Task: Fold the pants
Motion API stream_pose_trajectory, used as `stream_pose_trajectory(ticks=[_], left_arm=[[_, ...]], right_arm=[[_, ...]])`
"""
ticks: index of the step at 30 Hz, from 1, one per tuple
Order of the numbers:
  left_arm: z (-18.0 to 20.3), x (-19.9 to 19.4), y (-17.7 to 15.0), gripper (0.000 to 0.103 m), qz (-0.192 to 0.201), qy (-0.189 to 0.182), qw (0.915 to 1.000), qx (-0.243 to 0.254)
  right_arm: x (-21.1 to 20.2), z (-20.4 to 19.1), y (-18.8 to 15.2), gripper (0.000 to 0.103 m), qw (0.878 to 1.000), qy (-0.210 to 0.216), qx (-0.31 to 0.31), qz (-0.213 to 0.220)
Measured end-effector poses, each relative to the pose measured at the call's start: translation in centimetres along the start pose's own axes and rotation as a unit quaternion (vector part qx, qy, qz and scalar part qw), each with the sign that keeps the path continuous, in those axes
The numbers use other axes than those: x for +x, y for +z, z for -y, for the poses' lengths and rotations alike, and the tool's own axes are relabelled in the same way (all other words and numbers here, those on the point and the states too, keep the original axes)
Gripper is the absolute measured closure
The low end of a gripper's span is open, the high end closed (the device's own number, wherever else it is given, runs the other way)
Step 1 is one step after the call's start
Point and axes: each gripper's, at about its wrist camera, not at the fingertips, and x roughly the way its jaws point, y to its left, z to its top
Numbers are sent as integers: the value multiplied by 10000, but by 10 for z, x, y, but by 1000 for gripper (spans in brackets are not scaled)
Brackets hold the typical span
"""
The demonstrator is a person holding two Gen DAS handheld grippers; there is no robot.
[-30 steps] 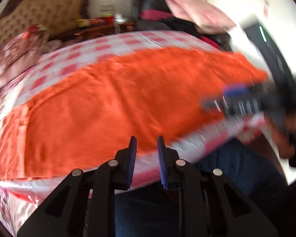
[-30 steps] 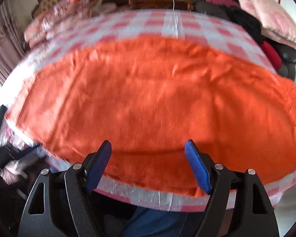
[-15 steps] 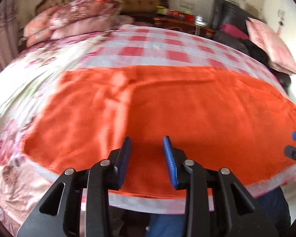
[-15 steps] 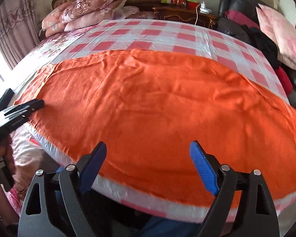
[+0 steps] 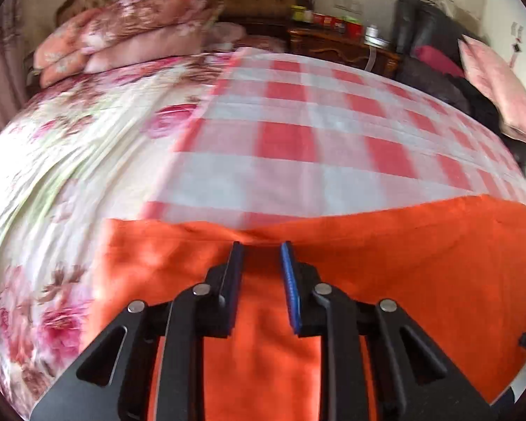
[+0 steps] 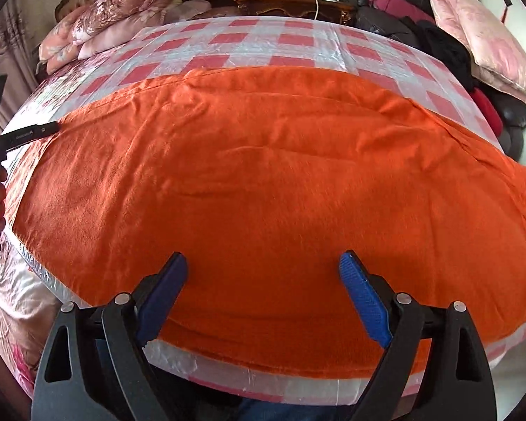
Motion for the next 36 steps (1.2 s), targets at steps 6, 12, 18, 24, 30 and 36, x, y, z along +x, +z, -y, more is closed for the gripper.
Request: stream_pose_trajectory(ticks=[6,12,18,24,30,36], left_arm=[[-73,-18,-12,80,118,676,9953,-687],[-49,-78,-68,70,477,-20,9974,-531],[63,-81,-112,68,337,-593,9955,654],[49,-75,-123,65,273,-246,9980,508],[-27,-82,-121,64,211,399,9989,-158],[-58,-93,-124,66,132,468,9974,-526]], right_arm=[[-3,-1,3,17,9999,88,43,100],[-3,11,8,17,9992,-27,295,280],[5,4,3,17,9992,-244,176,257],[0,-4,2,17,9992,-212,98,332],[-8,-25,9,17,9982,175,-175,551],[1,-38,8,17,9985,232,-354,341]])
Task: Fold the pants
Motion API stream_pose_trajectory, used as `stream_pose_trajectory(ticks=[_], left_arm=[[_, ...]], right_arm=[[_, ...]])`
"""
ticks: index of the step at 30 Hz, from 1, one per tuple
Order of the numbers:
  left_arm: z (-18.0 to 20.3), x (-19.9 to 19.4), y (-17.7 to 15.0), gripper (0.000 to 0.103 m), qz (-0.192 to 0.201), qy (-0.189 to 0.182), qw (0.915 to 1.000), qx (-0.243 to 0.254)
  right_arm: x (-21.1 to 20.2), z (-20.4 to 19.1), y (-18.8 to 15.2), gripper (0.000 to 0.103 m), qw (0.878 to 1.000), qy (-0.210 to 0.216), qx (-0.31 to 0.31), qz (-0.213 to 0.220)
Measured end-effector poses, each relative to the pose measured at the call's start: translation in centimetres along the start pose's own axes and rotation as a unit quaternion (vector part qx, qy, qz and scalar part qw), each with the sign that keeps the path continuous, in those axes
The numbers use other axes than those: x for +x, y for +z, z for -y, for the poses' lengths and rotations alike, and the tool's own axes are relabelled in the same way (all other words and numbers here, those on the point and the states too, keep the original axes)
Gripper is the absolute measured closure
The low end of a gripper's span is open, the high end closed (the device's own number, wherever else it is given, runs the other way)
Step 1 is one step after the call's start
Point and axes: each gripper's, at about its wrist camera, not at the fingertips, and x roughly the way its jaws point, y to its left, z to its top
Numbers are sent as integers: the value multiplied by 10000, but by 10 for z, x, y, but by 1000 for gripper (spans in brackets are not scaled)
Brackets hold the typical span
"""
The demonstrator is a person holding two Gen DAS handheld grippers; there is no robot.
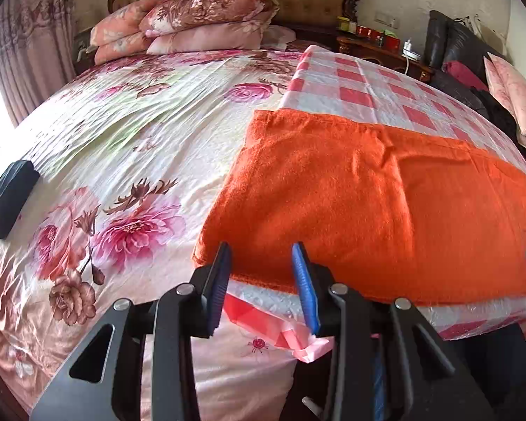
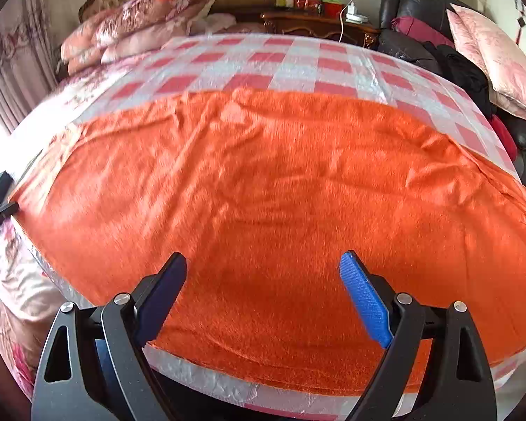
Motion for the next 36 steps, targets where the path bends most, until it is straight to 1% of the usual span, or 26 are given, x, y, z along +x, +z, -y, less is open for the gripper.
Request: stream_pose_trajectory(ticks=[2,4,5,6,8,10,12,13,14,17,20,21,23,25,26,27,29,30,31,33,36], left_arm=[[-1,-3,2,66,28,23,9999,-114],[-1,-1,5,65,25,100,9998,-196],[0,-3,6,64,54,184,9995,-256],[0,-4,9,60,110,217,9991,-347],[1,-4,10,58,140,222,9988,-411],[2,-1,10,58,29,367,9985,-413],[7,-5,10,58,117,440,9983,-366],[14,-8,12,58,191,412,9986,-275],[21,-10,15,58,228,305,9991,-194],[62,-7,21,58,124,-335,9994,-39],[120,-3,19,58,28,-863,9958,303],[150,0,16,58,-86,-1096,9926,512],[190,2,13,58,-142,-1325,9881,762],[234,1,9,58,-175,-1646,9804,1073],[257,-1,6,58,-178,-1786,9749,1320],[273,-2,3,58,-175,-1851,9709,1512],[301,0,-5,58,-211,-1846,9647,1869],[307,3,-8,58,-277,-1823,9636,1937],[312,6,-10,58,-350,-1784,9632,1978],[317,5,-15,58,-266,-1658,9623,2140],[312,7,-16,57,-261,-1488,9657,2110]], right_arm=[[5,-2,-4,16,9999,-1,-82,-122],[4,-5,-5,16,9997,-28,-209,-108],[4,-4,-6,16,9998,-3,-167,-127],[3,-3,-6,16,9998,15,-146,-133],[-2,0,-5,16,9999,73,-89,-55],[-6,6,-5,16,10000,5,-43,39],[-2,13,-6,16,9999,-65,41,-78],[0,18,-7,16,9998,-58,142,-126],[-1,23,-9,16,9997,-9,227,-107],[-4,27,-8,16,9996,6,294,-43],[-8,31,-7,16,9994,2,356,54],[-9,33,-7,16,9993,-69,351,77],[-10,38,-6,16,9990,-172,412,84],[-10,46,-6,16,9982,-211,547,78],[-10,50,-6,16,9978,-261,601,53],[-9,56,-7,16,9972,-333,664,14],[-8,63,-8,16,9963,-406,755,-8],[-7,68,-8,16,9956,-458,817,-48],[-7,71,-9,16,9951,-488,851,-78],[-5,74,-10,16,9946,-548,874,-133],[-3,75,-11,15,9947,-572,832,-179]])
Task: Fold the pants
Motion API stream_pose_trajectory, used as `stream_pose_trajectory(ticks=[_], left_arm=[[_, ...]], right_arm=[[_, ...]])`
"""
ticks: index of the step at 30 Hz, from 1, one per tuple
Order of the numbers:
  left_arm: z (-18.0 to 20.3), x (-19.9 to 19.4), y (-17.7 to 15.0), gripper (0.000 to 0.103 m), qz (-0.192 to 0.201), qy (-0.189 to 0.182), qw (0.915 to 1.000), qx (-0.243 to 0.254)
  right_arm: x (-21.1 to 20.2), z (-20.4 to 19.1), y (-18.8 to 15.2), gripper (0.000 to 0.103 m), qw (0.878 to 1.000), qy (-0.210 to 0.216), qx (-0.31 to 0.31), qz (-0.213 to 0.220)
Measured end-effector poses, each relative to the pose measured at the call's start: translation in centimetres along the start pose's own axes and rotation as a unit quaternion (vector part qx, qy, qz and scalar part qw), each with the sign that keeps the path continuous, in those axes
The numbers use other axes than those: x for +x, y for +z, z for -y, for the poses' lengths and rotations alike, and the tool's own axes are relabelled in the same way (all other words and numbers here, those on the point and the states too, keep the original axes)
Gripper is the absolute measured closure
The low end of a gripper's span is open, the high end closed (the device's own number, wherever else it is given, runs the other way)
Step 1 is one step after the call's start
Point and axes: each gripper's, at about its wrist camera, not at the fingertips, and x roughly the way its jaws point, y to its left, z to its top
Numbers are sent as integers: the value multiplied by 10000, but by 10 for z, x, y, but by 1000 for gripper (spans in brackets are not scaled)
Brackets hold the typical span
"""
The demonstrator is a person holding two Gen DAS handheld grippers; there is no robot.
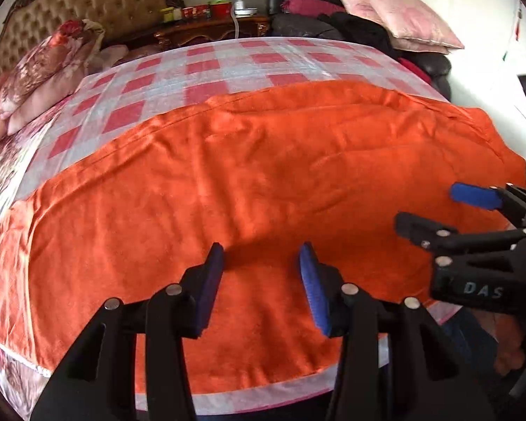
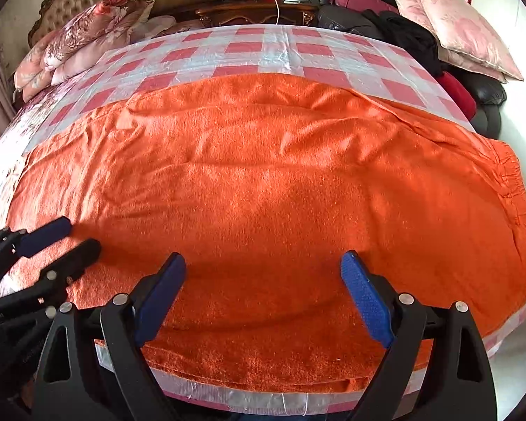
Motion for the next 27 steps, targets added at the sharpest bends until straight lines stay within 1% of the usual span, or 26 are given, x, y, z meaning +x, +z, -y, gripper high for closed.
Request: stream_pose_trajectory(ticks=[4,8,11,15,16,17,19,21,23,27], left_arm=[[-29,-5,-3,56,-26,109,9996,-271],[-55,-11,-10,55,-71,330,9981,-522],[-76,-15,-15,55,-71,425,9962,-760],[-110,-21,-25,53,-67,665,9924,-1036],[-119,-23,-28,50,-71,750,9909,-1114],[-126,-25,-30,49,-69,801,9896,-1194],[-146,-30,-37,49,-45,887,9861,-1407],[-162,-34,-41,49,-1,925,9836,-1547],[-172,-36,-45,49,16,1001,9817,-1621],[-194,-41,-51,49,89,1070,9784,-1768]], right_arm=[[0,-2,-3,15,10000,-29,-74,-7],[1,-2,-3,15,9999,-22,-97,-15],[0,-2,-4,15,9999,-30,-102,-27],[0,-2,-4,15,9999,-55,-86,-60],[-1,-3,-4,15,9999,-65,-73,-73],[-1,-3,-4,15,9999,-74,-61,-87],[-1,-4,-4,15,9999,-91,-57,-130],[-1,-6,-4,15,9998,-82,-84,-184],[-2,-11,-3,15,9997,27,-114,-222],[-2,-26,1,15,9995,137,-248,-157]])
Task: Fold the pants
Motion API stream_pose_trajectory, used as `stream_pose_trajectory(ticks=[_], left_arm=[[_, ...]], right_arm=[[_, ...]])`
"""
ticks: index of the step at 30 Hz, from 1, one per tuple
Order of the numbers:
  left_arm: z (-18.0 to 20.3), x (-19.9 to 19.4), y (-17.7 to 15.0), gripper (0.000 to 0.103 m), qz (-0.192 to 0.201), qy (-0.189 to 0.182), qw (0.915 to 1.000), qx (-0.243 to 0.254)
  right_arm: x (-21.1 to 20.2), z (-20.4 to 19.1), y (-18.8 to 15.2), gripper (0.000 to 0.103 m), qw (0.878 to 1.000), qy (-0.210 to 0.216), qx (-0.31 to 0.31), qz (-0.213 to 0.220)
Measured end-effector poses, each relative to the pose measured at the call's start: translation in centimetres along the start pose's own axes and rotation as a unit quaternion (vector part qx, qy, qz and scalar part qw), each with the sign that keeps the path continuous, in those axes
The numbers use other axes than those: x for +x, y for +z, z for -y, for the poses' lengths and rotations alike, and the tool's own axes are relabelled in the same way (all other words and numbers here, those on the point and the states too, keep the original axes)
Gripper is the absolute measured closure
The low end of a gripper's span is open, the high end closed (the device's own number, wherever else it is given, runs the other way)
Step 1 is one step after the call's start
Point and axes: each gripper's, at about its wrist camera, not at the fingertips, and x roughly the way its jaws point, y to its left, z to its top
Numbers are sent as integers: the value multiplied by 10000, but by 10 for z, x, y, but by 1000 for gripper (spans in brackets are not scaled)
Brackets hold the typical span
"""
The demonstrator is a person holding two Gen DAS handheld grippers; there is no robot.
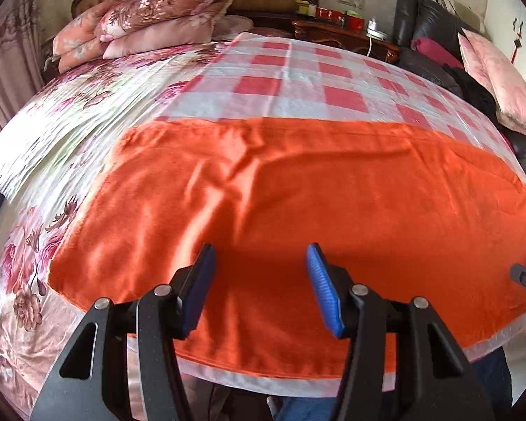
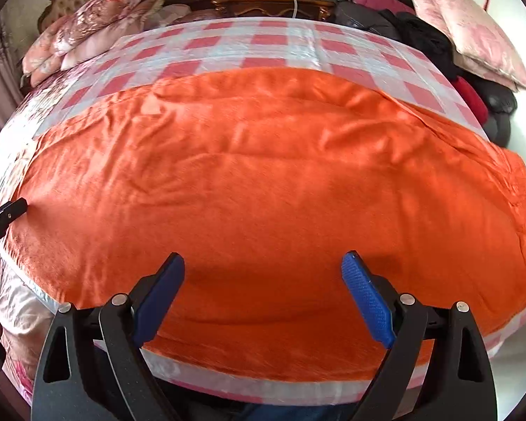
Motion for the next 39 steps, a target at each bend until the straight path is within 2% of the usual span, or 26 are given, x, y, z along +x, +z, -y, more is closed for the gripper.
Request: stream_pose_trajectory(ticks=[5,7,10,11,12,14,17,19,20,21,24,25,26,28,29,31,33,35,36,37,38,39], left_arm=[[-32,-3,-1,44,44,170,9993,-319],[-44,-5,-4,44,32,372,9988,-324],[-75,-13,-8,44,61,582,9961,-665],[-90,-19,-11,44,89,757,9935,-847],[-101,-24,-15,44,118,768,9919,-1010],[-122,-35,-21,43,217,661,9881,-1368],[-162,-49,-39,42,280,388,9753,-2154],[-187,-51,-54,42,327,-46,9606,-2759],[-199,-49,-62,42,314,-430,9487,-3116],[-209,-45,-68,42,336,-824,9341,-3456],[-229,-32,-87,44,442,-1895,8783,-4366],[-229,-26,-87,44,434,-2131,8653,-4516],[-230,-22,-89,44,416,-2279,8562,-4618],[-231,-16,-90,51,405,-2538,8393,-4792],[-232,-14,-90,52,412,-2624,8341,-4835],[-231,-13,-86,59,403,-2697,8329,-4815],[-227,-10,-81,60,242,-2657,8401,-4722],[-228,-8,-79,61,226,-2646,8407,-4718],[-228,-8,-79,71,226,-2568,8457,-4674],[-227,-8,-77,84,204,-2432,8545,-4586],[-224,-9,-73,86,163,-2276,8661,-4448],[-223,-11,-70,89,174,-2230,8718,-4359]], right_arm=[[2,-26,13,15,9994,206,-264,108],[4,-43,22,15,9980,312,-527,154],[13,-63,34,15,9964,411,-737,105],[17,-71,38,16,9955,441,-843,55],[24,-83,42,16,9934,410,-1066,-50],[26,-93,47,16,9922,344,-1199,24],[31,-111,54,15,9898,382,-1369,25],[32,-123,57,15,9885,388,-1461,30],[33,-128,58,15,9880,403,-1493,23],[33,-133,59,15,9873,411,-1532,20],[28,-156,55,15,9822,595,-1780,19],[24,-162,53,15,9805,661,-1852,53],[21,-169,49,15,9781,736,-1943,80],[14,-183,41,15,9731,837,-2144,96],[12,-187,38,15,9718,857,-2196,90],[11,-195,31,15,9696,909,-2270,27],[13,-200,27,15,9682,901,-2333,-35],[15,-201,24,15,9686,899,-2319,-46],[15,-200,24,15,9691,907,-2294,-68],[15,-200,25,15,9692,923,-2282,-89],[15,-199,24,15,9692,934,-2277,-95],[16,-199,24,15,9692,947,-2270,-104]])
